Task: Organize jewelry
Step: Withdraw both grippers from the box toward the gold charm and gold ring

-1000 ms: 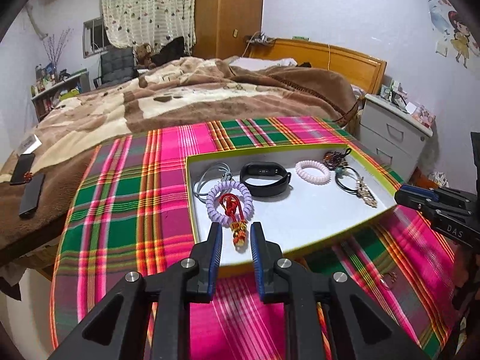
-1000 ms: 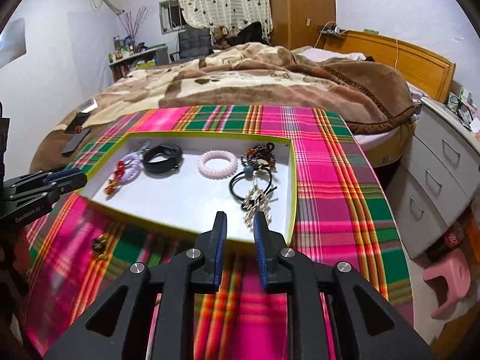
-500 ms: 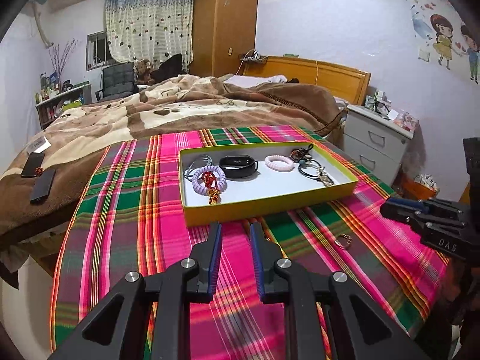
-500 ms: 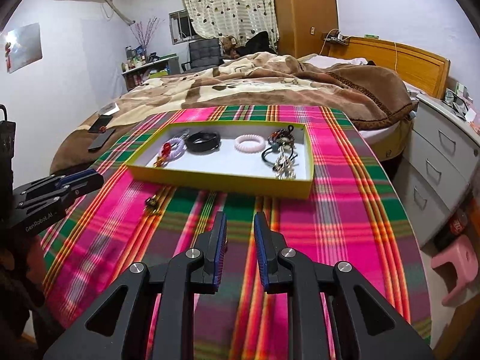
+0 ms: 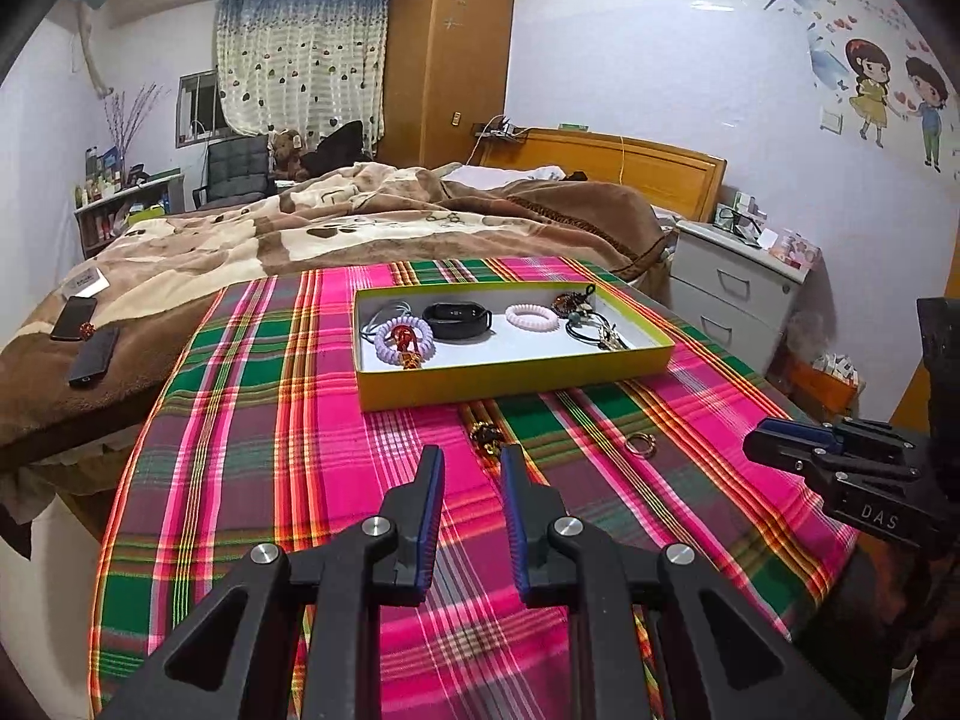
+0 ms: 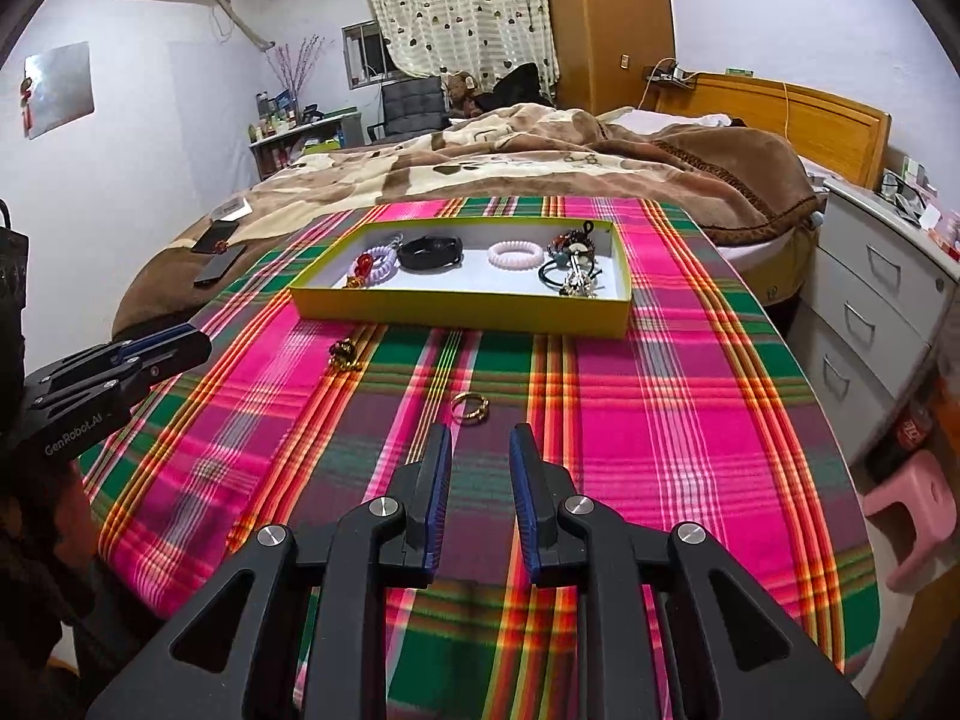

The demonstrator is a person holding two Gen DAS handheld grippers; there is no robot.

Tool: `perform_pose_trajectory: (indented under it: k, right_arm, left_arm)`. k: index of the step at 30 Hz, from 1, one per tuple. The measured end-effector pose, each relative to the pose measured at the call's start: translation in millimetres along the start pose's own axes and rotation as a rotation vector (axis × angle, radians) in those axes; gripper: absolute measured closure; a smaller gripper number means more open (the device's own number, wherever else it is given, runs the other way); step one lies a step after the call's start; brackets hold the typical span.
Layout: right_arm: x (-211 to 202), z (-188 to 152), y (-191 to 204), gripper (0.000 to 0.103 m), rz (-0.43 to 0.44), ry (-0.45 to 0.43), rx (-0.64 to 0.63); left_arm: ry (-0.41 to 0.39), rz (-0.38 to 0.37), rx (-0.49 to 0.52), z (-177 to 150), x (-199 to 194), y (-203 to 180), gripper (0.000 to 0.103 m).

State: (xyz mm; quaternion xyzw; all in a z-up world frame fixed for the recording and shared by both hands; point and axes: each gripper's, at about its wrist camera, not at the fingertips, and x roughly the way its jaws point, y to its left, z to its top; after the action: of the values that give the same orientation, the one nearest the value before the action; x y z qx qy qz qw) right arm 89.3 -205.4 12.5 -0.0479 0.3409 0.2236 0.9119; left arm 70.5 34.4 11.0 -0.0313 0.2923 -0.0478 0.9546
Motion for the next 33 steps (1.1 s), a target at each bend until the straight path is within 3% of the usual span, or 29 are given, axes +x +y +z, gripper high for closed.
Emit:
perform_pose_trajectory:
  k: [4,7,33]
  right_arm:
    - [-1,-2,1,0.081,-0.003,-0.001,-0.006]
    - [-1,-1,2,0.068,0.002,-0.002,-0.005]
    - [51,14,11,0.068,-0.001,0.084,-0.043]
  left_arm:
    - [-0.008,0.003,0.017,-2,-2,-4,0.084]
    - [-0.004,0.006,0.021,-2,0,-5,0.084]
    - [0.081,-0.022,0.033,14,48,-2,0.08]
